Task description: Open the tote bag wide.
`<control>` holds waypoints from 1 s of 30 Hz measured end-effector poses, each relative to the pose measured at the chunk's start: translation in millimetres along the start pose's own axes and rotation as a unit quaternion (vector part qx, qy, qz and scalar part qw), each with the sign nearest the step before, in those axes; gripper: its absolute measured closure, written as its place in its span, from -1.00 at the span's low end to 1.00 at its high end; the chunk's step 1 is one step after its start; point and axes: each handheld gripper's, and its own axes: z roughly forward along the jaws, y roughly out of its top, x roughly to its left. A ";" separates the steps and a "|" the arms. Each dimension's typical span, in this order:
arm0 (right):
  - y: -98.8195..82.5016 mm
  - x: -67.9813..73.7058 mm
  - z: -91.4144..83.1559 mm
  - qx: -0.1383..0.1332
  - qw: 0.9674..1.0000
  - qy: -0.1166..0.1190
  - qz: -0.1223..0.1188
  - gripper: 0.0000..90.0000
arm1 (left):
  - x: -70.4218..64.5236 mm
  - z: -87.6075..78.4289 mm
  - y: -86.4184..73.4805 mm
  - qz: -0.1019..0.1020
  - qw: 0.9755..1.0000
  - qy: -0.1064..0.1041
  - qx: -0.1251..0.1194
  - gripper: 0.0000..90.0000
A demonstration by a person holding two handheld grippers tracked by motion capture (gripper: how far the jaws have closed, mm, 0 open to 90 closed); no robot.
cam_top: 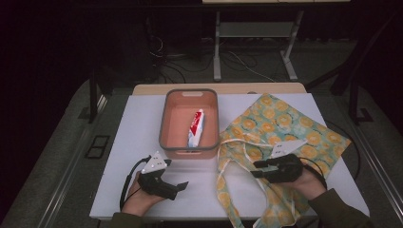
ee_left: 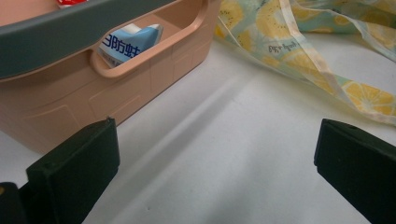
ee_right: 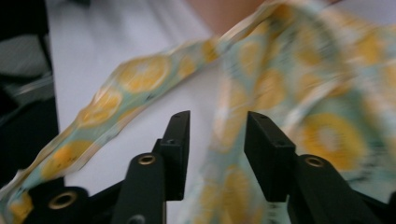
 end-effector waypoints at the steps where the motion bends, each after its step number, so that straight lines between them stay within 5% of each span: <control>1: -0.3 -3.6 -3.7 -0.004 1.000 -0.007 0.004 0.32 | -0.1 0.2 0.1 0.000 1.000 0.000 0.000 -1.00; 4: -5.2 -14.9 -5.8 0.008 0.999 -0.030 0.014 0.28 | -0.9 0.5 0.2 0.001 1.000 -0.001 0.000 -1.00; 11: -15.4 -20.0 20.2 0.060 0.998 -0.024 0.026 0.18 | -0.6 0.7 0.0 0.001 1.000 -0.001 0.001 -1.00; 18: -18.2 -4.7 38.5 0.103 0.993 -0.043 -0.022 0.03 | -0.9 0.9 0.0 0.000 1.000 -0.002 0.001 -1.00; 21: -17.5 -2.1 39.2 0.101 0.994 -0.042 -0.030 0.24 | -1.0 1.0 -0.1 0.001 1.000 -0.002 0.002 -1.00; 30: -20.2 -14.2 35.0 0.089 0.995 -0.054 -0.004 0.95 | -1.1 0.9 0.1 0.001 1.000 -0.002 0.002 -1.00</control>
